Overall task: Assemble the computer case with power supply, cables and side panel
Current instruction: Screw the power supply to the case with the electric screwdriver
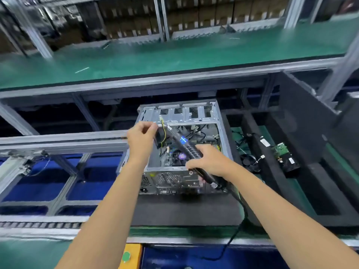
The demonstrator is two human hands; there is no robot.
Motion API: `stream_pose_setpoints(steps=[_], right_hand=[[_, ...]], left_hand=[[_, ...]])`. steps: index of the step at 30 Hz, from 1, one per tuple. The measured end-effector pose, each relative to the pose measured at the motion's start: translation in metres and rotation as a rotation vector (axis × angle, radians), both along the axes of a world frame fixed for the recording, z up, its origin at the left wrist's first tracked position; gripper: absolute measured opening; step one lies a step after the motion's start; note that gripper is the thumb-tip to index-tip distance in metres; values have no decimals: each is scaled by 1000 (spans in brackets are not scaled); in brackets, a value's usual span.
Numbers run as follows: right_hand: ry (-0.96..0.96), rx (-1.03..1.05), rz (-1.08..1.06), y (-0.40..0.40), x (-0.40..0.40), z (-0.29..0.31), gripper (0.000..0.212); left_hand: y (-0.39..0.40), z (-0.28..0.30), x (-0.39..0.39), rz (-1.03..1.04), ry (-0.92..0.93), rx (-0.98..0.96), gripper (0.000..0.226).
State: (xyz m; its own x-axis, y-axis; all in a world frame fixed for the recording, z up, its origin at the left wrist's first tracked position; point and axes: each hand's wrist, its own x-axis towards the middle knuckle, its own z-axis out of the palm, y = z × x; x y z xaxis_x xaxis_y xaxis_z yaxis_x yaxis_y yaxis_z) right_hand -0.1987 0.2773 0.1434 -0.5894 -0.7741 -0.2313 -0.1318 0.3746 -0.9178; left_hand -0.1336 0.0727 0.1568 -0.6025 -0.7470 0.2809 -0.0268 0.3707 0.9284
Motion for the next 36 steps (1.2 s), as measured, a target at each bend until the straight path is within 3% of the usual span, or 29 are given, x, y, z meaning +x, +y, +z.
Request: stream_pose_setpoints(steps=[2,8,11,16,18,22,28,36], right_hand=[[-83,-62,-105,-5,-20,1,33],[-49,-109,-291,-14,-68,8,36],[-84,-175,-344,0,-84,4,18],[-99,-182,-472,33,-109,5,12],[-96,-162,-535,48,-119,2,10],[-139,-115,-566,84,-133,-10,10],[-139,-39,-596,120,-148,-40,7],[-112,169,-558,171,-152,-84,17]], left_hand=[[-2,-5,-25,-88,-60,-84,13],[32,-9,-104,-410,-267,-253,11],[56,-12,-130,-501,-302,-285,7],[100,-14,-154,-666,-380,-351,15],[122,-14,-164,-697,-447,-377,26],[161,-23,-186,-677,-671,-569,10],[216,-38,-188,-609,-802,-849,10],[277,-110,-171,-589,-889,-381,7]])
